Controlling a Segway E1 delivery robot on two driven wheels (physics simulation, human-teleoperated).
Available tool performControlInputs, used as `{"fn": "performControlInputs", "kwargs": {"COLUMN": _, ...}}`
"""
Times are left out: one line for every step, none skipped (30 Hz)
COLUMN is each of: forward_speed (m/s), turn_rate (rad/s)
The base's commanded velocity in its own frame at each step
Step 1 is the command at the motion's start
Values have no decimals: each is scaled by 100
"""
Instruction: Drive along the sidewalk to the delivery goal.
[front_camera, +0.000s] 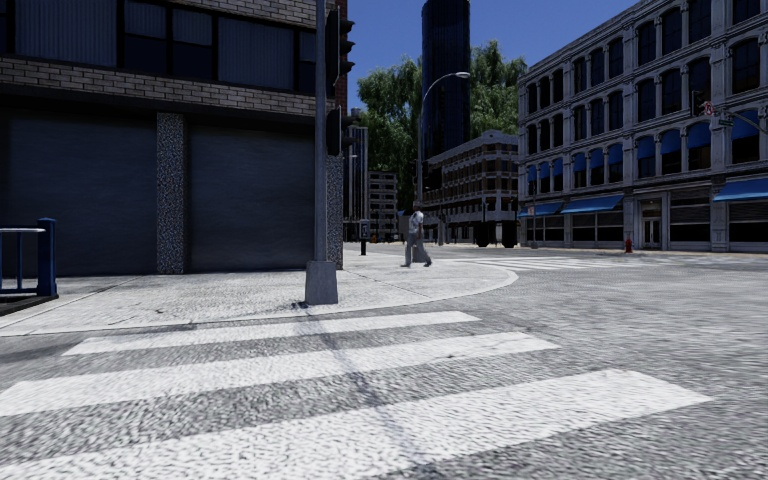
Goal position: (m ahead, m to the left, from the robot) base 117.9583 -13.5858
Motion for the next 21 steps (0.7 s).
{"fn": "performControlInputs", "kwargs": {"forward_speed": 0, "turn_rate": 0}}
{"fn": "performControlInputs", "kwargs": {"forward_speed": 0, "turn_rate": 0}}
{"fn": "performControlInputs", "kwargs": {"forward_speed": 0, "turn_rate": 0}}
{"fn": "performControlInputs", "kwargs": {"forward_speed": 0, "turn_rate": 0}}
{"fn": "performControlInputs", "kwargs": {"forward_speed": 0, "turn_rate": 0}}
{"fn": "performControlInputs", "kwargs": {"forward_speed": 0, "turn_rate": 0}}
{"fn": "performControlInputs", "kwargs": {"forward_speed": 0, "turn_rate": 0}}
{"fn": "performControlInputs", "kwargs": {"forward_speed": 0, "turn_rate": 0}}
{"fn": "performControlInputs", "kwargs": {"forward_speed": 0, "turn_rate": 0}}
{"fn": "performControlInputs", "kwargs": {"forward_speed": 0, "turn_rate": 0}}
{"fn": "performControlInputs", "kwargs": {"forward_speed": 0, "turn_rate": 0}}
{"fn": "performControlInputs", "kwargs": {"forward_speed": 0, "turn_rate": 0}}
{"fn": "performControlInputs", "kwargs": {"forward_speed": 0, "turn_rate": 0}}
{"fn": "performControlInputs", "kwargs": {"forward_speed": 0, "turn_rate": 0}}
{"fn": "performControlInputs", "kwargs": {"forward_speed": 0, "turn_rate": 0}}
{"fn": "performControlInputs", "kwargs": {"forward_speed": 0, "turn_rate": 0}}
{"fn": "performControlInputs", "kwargs": {"forward_speed": 0, "turn_rate": 0}}
{"fn": "performControlInputs", "kwargs": {"forward_speed": 0, "turn_rate": 0}}
{"fn": "performControlInputs", "kwargs": {"forward_speed": 0, "turn_rate": 0}}
{"fn": "performControlInputs", "kwargs": {"forward_speed": 0, "turn_rate": 0}}
{"fn": "performControlInputs", "kwargs": {"forward_speed": 0, "turn_rate": 0}}
